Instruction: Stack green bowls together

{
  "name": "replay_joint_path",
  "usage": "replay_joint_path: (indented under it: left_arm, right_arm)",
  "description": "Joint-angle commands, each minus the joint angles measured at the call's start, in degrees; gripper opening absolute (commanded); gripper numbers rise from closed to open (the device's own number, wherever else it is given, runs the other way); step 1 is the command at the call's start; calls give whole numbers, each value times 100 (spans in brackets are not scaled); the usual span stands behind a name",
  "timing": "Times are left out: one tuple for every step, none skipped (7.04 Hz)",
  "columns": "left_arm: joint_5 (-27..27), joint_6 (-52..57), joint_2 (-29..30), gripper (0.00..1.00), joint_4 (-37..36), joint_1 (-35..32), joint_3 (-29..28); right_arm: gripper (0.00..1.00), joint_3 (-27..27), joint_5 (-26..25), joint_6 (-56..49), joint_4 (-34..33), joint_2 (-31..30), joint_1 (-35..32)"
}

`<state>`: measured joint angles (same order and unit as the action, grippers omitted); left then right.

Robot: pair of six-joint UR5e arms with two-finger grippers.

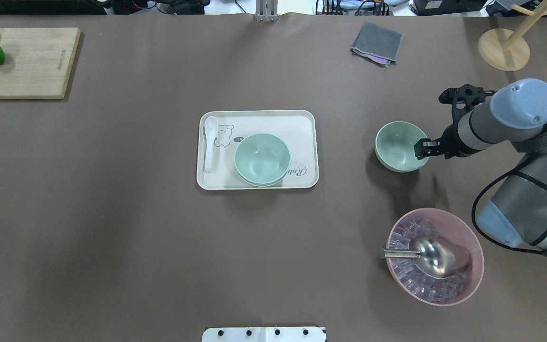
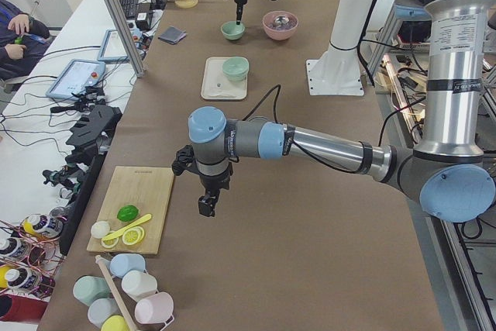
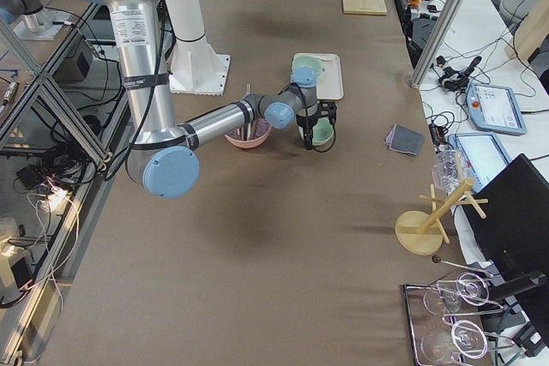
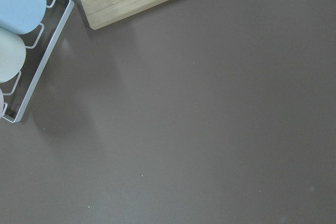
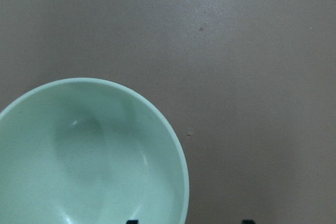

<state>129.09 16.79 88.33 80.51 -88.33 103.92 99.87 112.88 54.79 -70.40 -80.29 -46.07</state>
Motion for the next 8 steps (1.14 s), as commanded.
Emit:
replay_joint_path:
  left_arm:
    - [-7, 0, 0, 98, 0, 0, -3]
    - [-15, 0, 0, 98, 8, 0, 23]
    - [-16, 0, 0, 98, 8, 8, -3]
    - [-16, 0, 0, 98, 8, 0, -3]
    - [-16, 0, -35, 98, 8, 0, -3]
    - [2, 0, -131, 98, 43, 8, 15]
    - [2, 0, -149, 98, 52, 9, 23]
    - [2, 0, -149, 98, 52, 9, 32]
  right_arm:
    - [63, -99, -20, 5, 9, 65, 37]
    - [52, -100, -20, 5, 0, 109, 45]
    - [43, -100, -20, 5, 0, 118, 45]
    - [35, -91, -20, 22, -8, 223, 45]
    - [31, -100, -12, 23, -9, 233, 45]
    - [31, -100, -20, 23, -9, 224, 37]
    - [30, -108, -20, 23, -9, 215, 37]
    - [31, -109, -38, 23, -9, 215, 37]
